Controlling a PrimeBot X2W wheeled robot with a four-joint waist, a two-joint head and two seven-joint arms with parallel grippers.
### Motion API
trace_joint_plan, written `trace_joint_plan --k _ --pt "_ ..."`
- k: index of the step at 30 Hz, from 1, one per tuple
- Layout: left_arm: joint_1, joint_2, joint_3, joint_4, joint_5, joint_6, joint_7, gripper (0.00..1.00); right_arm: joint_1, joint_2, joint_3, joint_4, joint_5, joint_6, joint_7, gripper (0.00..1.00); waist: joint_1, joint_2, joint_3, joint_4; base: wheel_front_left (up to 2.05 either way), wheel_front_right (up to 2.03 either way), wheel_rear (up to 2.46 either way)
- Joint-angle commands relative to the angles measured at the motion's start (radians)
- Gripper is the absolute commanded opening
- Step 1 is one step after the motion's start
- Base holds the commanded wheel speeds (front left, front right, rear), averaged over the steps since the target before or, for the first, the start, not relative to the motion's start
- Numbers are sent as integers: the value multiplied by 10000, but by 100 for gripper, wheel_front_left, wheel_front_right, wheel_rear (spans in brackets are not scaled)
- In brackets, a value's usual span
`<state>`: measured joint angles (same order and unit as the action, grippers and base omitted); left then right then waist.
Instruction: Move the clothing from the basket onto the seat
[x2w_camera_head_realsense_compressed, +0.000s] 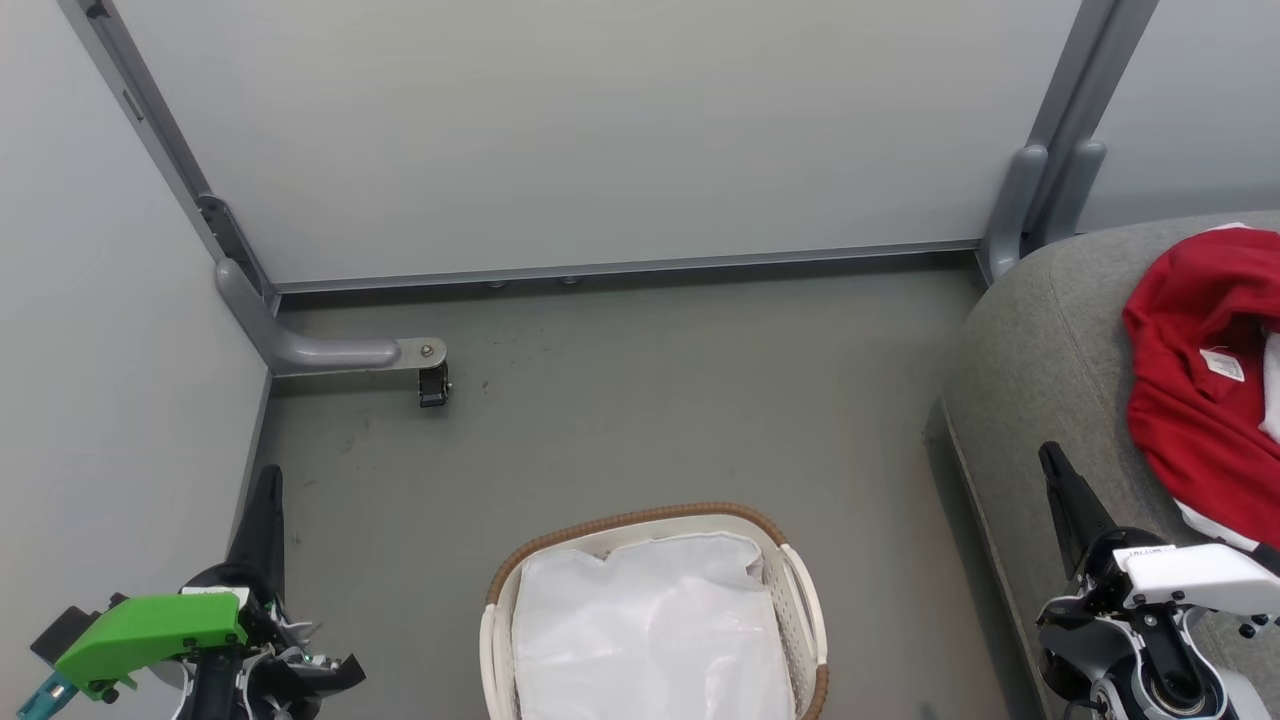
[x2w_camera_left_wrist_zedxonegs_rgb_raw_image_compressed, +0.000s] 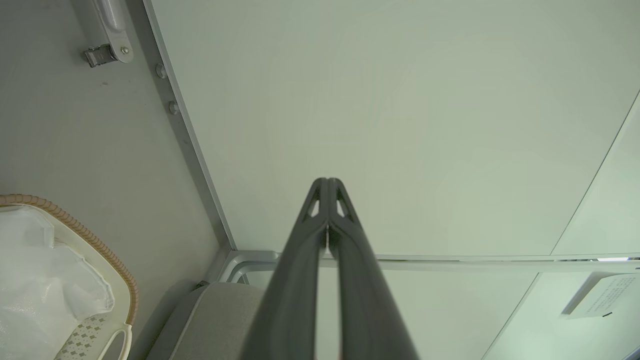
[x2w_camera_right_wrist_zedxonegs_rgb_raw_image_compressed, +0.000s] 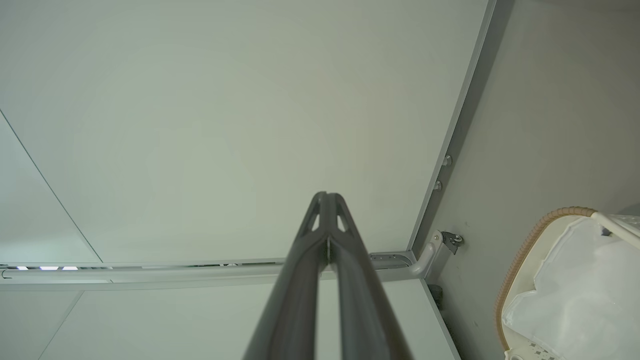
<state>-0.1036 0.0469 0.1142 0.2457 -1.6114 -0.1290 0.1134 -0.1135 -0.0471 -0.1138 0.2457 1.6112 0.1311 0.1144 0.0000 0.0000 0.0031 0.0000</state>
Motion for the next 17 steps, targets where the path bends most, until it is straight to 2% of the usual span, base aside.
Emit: trace_joint_plan --k 1,17 --pt "-100 62 17 -20 -32 -40 44 0 107 -60 -20 -37 35 -7 28 0 0 0 0 0 0 0 0" --pt "-100 62 17 -21 -32 -40 44 0 106 -60 -20 -37 35 -7 28 0 0 0 0 0 0 0 0"
